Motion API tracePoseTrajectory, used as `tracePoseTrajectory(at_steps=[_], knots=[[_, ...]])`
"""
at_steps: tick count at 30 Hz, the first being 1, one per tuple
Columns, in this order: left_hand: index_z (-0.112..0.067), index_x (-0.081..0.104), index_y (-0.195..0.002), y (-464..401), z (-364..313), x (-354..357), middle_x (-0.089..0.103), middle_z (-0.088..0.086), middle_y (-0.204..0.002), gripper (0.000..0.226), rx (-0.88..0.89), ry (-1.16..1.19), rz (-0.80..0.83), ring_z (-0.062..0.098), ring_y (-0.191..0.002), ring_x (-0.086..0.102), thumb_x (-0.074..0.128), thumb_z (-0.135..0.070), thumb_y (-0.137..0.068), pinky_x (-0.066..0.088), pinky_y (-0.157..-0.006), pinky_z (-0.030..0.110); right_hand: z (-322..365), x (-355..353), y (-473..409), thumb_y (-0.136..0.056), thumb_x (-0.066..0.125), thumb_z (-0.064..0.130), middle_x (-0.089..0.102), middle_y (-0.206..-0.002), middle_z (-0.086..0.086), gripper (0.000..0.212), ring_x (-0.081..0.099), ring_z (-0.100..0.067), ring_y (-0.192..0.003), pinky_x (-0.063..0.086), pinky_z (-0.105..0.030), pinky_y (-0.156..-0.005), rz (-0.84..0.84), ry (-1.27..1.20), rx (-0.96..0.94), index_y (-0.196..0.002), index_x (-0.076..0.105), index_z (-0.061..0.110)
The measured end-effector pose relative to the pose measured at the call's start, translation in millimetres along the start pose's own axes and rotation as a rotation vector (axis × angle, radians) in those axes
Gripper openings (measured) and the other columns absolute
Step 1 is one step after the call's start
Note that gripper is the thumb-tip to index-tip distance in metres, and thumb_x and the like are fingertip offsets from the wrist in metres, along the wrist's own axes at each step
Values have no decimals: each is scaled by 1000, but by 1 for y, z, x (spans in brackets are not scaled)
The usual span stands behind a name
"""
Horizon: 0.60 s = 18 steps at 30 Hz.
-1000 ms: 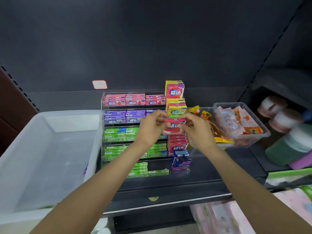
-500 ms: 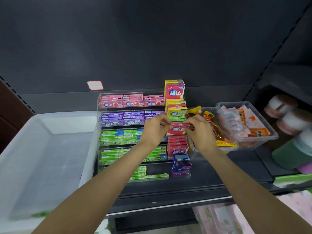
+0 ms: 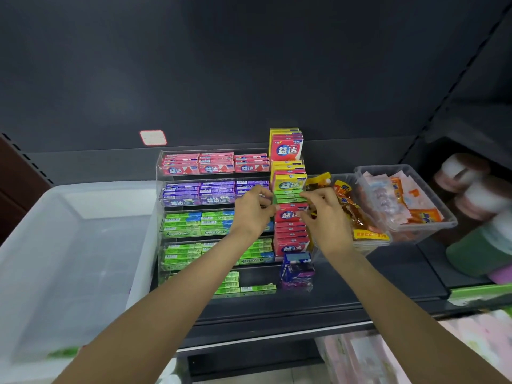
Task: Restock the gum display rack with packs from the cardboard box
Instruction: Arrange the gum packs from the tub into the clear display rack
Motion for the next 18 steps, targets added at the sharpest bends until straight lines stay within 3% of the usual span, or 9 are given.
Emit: tracePoseTrajectory(at_steps=[3, 6, 9, 11, 15, 18], knots=[[-11, 60, -117, -1, 1, 1, 66, 9, -109, 32, 21, -24, 4, 21, -93, 65, 67, -10, -85, 56, -83, 39, 2, 0, -1, -91, 58, 27, 47, -127, 0, 37, 46, -11, -117, 46, -25, -85, 28, 68, -41, -127, 56, 17], [-8, 61, -116, -1, 1, 3, 68, 8, -101, 30, 55, -35, -3, 16, -85, 64, 65, -9, -86, 56, -82, 32, 6, 0, -2, -92, 57, 24, 49, -124, -2, 33, 44, -14, -117, 44, -26, -87, 26, 107, -48, -122, 58, 12], [-10, 62, -113, 3, 0, -3, 64, 1, -95, 27, 89, -82, -20, 9, -83, 58, 66, -12, -86, 46, -67, 3, 17, 1, -1, -90, 60, 21, 51, -121, -4, 31, 46, -17, -113, 44, -29, -90, 10, 176, -88, -120, 59, 12], [-10, 62, -111, 10, 2, -15, 60, -2, -94, 24, 121, -103, -38, 7, -81, 56, 64, -15, -88, 39, -62, -4, 31, 3, 3, -88, 62, 16, 54, -117, -5, 28, 49, -20, -109, 49, -34, -89, -17, 150, -141, -116, 62, 12], [-13, 63, -106, 33, 19, -60, 65, -3, -95, 17, 210, -164, -134, 7, -82, 58, 60, -18, -90, 41, -67, 1, 73, 16, 15, -90, 58, 13, 52, -114, 0, 30, 48, -15, -112, 48, -28, -85, 29, -29, -194, -119, 61, 17], [-14, 63, -104, 51, 45, -111, 66, -4, -95, 16, 224, -226, -231, 8, -82, 59, 59, -15, -89, 46, -72, 14, 114, 37, 23, -92, 54, 13, 52, -115, 0, 30, 50, -14, -112, 46, -30, -89, 126, -163, -215, -121, 59, 17]])
Point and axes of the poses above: each hand's wrist, its own y-axis away from the middle knuckle, its own x-axis out of the palm, z = x × y, the point moved 1 cm from there along -y, towards the middle knuckle
